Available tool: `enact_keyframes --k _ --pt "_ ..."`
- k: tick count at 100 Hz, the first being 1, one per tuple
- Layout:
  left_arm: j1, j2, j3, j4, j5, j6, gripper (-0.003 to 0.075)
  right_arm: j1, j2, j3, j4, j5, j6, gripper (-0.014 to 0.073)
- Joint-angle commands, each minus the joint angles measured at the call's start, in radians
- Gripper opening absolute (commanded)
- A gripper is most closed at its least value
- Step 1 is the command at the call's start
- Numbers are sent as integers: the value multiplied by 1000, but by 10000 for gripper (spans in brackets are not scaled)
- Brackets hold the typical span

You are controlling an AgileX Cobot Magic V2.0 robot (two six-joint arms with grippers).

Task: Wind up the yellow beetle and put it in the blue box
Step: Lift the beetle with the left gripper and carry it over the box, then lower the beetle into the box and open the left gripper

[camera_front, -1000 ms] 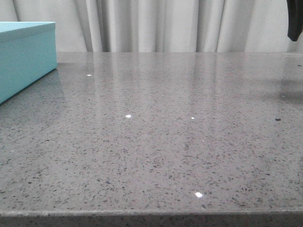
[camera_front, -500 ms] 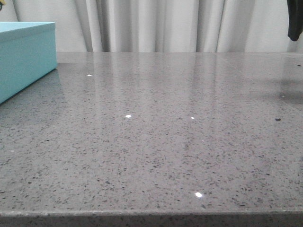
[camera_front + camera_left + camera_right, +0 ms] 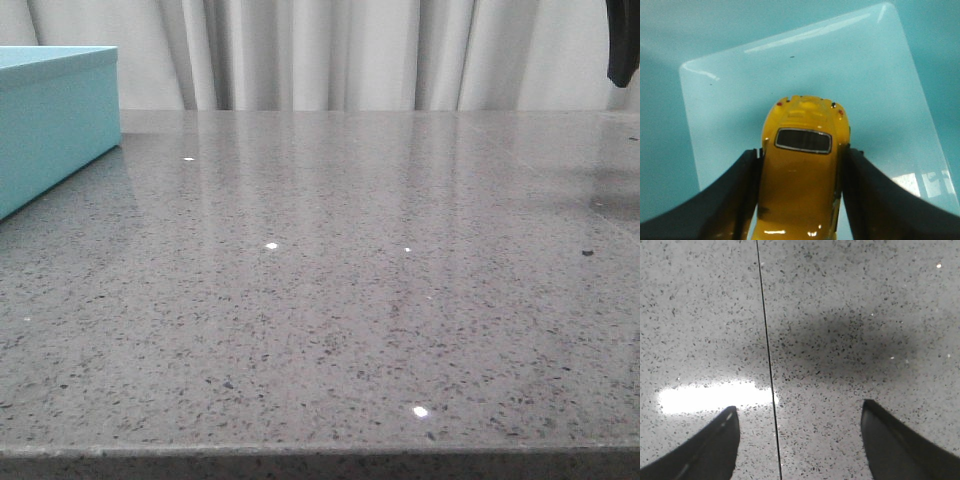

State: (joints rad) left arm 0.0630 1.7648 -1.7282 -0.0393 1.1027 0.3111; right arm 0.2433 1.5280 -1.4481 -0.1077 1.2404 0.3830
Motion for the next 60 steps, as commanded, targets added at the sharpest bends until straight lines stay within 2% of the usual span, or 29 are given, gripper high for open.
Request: enact_keyframes --k 1,60 --pt "-1 -26 -21 -12 -61 -16 191 0 -43 -25 -15 -17 -9 508" --pt "-1 73 -20 -12 -74 -20 191 0 -43 -25 -15 -25 -9 508"
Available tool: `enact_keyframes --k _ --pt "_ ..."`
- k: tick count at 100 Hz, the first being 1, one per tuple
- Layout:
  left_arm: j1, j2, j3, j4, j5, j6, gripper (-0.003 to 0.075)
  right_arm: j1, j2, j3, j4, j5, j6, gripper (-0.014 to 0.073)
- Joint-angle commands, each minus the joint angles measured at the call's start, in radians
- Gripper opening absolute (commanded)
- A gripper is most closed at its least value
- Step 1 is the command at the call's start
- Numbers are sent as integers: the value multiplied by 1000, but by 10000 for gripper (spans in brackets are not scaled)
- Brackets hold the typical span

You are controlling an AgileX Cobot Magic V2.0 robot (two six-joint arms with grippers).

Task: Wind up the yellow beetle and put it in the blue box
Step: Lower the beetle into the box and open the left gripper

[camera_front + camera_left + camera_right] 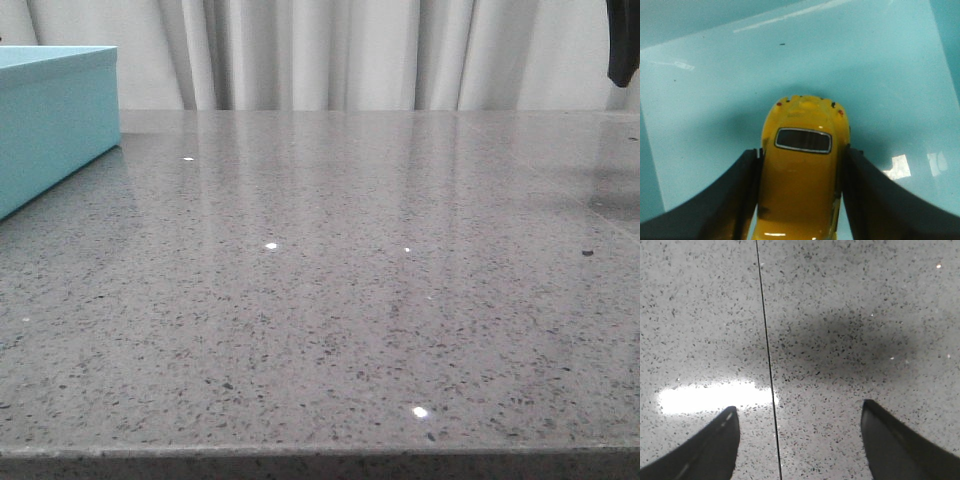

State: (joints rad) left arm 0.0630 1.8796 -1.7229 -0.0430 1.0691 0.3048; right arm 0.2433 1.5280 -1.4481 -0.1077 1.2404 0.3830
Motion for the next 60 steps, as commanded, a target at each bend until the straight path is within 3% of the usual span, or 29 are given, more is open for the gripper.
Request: enact_keyframes --k 1,38,60 --pt "-1 -42 -24 -9 -40 -14 191 0 -43 -25 -15 -25 -9 508" --pt "-1 -12 -17 -9 -11 -14 202 0 -43 -25 -15 -27 -9 508" --pt "-1 -9 -19 -9 -7 -14 386 0 -43 -25 -15 -26 -9 508"
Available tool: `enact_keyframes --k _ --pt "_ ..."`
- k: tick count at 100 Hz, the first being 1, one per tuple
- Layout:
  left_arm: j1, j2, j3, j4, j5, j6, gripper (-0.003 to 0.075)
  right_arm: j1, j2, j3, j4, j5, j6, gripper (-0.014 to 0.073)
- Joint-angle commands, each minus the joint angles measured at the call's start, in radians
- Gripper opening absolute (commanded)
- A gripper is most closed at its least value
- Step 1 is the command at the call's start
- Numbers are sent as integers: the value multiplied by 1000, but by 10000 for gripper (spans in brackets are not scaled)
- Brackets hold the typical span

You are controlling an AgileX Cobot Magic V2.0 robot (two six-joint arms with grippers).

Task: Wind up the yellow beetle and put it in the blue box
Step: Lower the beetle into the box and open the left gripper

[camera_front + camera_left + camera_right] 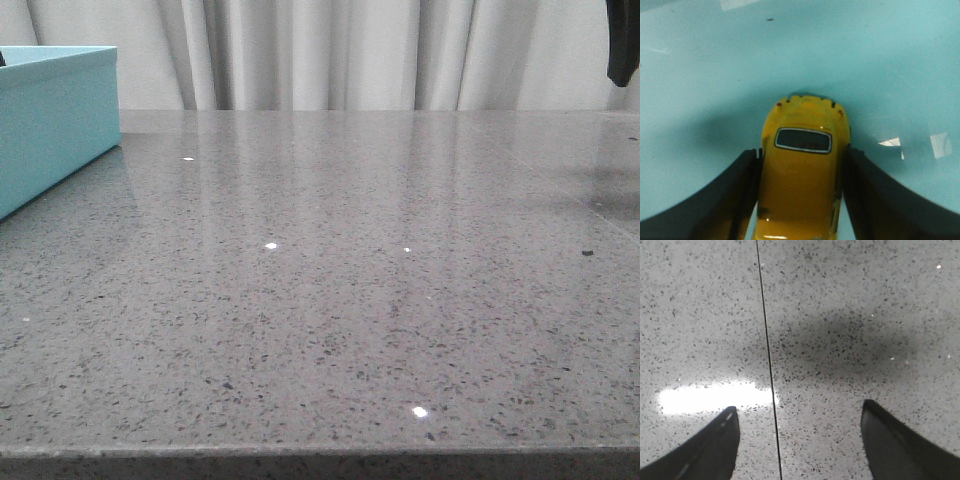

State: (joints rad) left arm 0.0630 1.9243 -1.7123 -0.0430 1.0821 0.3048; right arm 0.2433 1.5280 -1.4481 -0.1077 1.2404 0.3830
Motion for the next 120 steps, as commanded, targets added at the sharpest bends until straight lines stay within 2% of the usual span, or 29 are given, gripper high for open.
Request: enact_keyframes --k 1,28,49,71,80,120 --pt "-1 -54 -30 -9 -20 -14 389 0 -43 -25 -15 -26 -9 508" --pt "-1 -59 -34 -17 -28 -21 414 0 -43 -25 -15 -26 -9 508" --pt "-1 -85 -44 -19 -30 -21 507 0 -43 -25 -15 -26 -9 508" --pt "-1 -128 -44 -19 -30 -25 500 0 -43 -25 -14 -24 -9 508" --pt "-1 -157 -44 -19 -30 -30 468 0 -43 -25 -14 -24 -9 508" --pt "-1 -326 -44 -77 -26 -32 232 0 -131 -25 -14 -66 -41 508"
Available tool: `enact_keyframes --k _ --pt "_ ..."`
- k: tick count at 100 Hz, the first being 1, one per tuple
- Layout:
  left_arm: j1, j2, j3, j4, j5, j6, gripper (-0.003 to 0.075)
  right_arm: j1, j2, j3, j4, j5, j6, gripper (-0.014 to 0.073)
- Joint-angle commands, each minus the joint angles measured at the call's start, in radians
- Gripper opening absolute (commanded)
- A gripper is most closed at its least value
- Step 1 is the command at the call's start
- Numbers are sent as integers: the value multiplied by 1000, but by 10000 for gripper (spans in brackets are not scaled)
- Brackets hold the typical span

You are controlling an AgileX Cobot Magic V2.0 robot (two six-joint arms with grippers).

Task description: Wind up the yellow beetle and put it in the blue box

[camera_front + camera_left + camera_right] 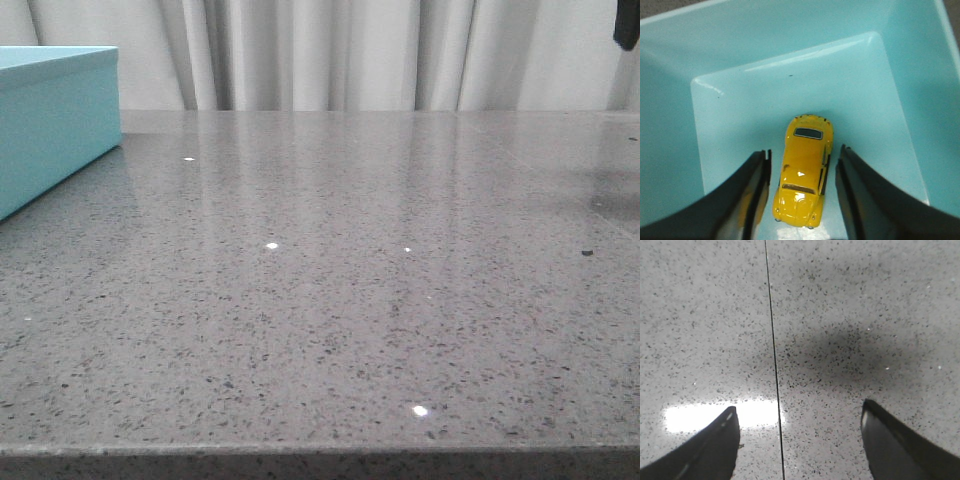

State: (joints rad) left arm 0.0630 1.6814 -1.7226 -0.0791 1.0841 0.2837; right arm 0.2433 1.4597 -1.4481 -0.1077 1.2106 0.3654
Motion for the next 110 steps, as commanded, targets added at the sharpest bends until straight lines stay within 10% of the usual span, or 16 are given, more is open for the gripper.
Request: enact_keyframes --k 1,26,69,110 --pt "-1 -85 -34 -44 -26 -11 225 0 -67 -25 -14 -36 -25 508" --pt "-1 -162 -32 -86 -3 -11 55 0 -141 -25 -14 -38 -29 450" --pt "-1 -252 8 -112 37 -11 -19 0 -242 -23 -14 -37 -69 -72" --pt "-1 -456 317 -114 -127 -11 -19 0 -361 100 -14 -135 -69 -67"
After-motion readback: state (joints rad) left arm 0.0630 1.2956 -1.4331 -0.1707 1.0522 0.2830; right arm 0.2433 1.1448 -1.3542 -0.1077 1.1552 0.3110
